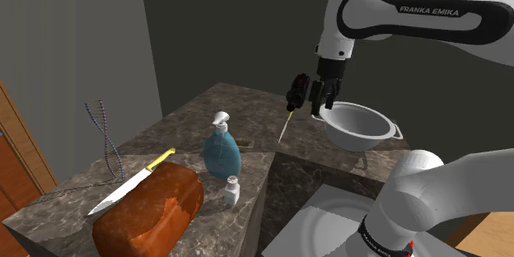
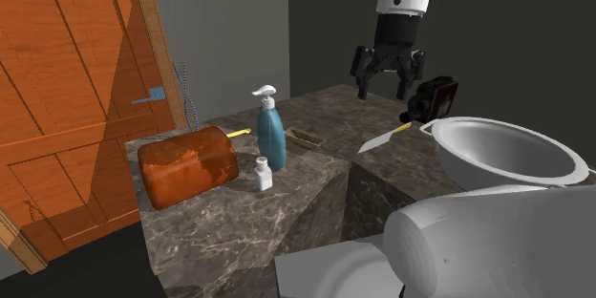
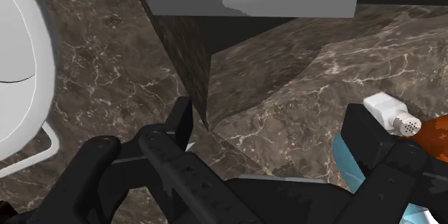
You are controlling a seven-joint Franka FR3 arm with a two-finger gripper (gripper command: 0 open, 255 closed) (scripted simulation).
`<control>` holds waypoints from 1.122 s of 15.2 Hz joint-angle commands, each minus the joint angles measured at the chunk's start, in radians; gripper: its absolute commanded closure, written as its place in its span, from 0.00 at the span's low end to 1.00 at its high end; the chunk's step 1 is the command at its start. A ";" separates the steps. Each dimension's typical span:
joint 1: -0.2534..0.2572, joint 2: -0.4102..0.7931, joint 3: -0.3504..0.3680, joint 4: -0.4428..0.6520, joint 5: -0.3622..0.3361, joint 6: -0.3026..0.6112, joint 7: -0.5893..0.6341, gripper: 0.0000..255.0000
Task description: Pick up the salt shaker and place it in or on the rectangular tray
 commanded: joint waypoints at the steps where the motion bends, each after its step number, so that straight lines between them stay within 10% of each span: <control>1: 0.000 0.000 0.000 0.000 0.000 0.000 0.000 0.00; 17: 0.095 0.221 0.361 -0.114 0.171 0.438 0.369 0.00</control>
